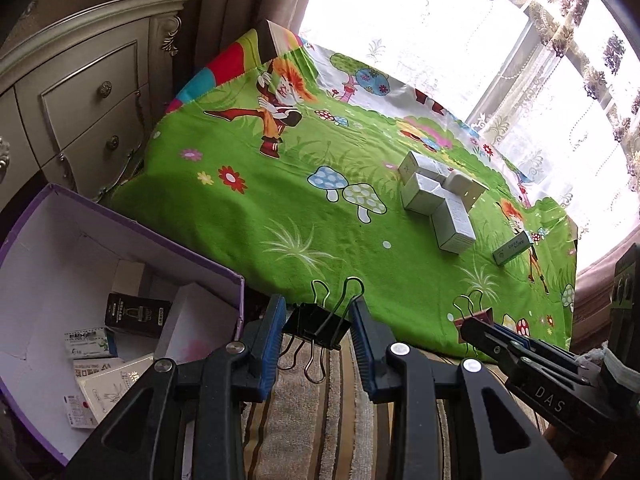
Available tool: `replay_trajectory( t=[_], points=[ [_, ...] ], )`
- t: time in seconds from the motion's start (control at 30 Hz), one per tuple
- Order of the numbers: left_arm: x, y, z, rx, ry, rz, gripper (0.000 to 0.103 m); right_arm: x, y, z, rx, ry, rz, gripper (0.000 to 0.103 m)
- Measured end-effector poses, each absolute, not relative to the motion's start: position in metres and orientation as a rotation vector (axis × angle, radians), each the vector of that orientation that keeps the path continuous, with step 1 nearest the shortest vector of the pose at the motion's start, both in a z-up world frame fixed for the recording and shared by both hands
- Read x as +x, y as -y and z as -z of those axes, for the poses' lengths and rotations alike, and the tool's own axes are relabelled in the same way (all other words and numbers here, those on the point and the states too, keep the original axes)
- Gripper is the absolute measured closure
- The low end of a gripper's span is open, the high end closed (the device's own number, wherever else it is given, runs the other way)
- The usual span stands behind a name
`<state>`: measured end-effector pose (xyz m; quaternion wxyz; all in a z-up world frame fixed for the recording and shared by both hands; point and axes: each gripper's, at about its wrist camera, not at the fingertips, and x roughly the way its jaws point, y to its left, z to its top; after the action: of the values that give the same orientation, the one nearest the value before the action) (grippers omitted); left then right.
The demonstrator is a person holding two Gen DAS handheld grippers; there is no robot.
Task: Organize rigid objects
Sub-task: 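Carry both binder clips into the purple-rimmed box and release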
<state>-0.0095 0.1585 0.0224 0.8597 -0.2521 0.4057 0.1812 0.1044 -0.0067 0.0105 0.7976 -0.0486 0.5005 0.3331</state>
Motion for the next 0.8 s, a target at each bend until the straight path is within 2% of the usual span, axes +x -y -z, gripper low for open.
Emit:
replay_trajectory(
  t=[0.43,0.8],
  points=[
    [-0.079,-0.241,-0.017,-0.636,-0.797,-0.598,0.069,0.05,-0.075,-0.014,-0.267,-1.066,-0.913,0.082],
    [-0.117,-0.272,-0.005,-0.688,-0.787,-0.692,0.069,-0.023,-0.14,-0.001,-0.449,-1.076,-1.137,0.082]
  ],
)
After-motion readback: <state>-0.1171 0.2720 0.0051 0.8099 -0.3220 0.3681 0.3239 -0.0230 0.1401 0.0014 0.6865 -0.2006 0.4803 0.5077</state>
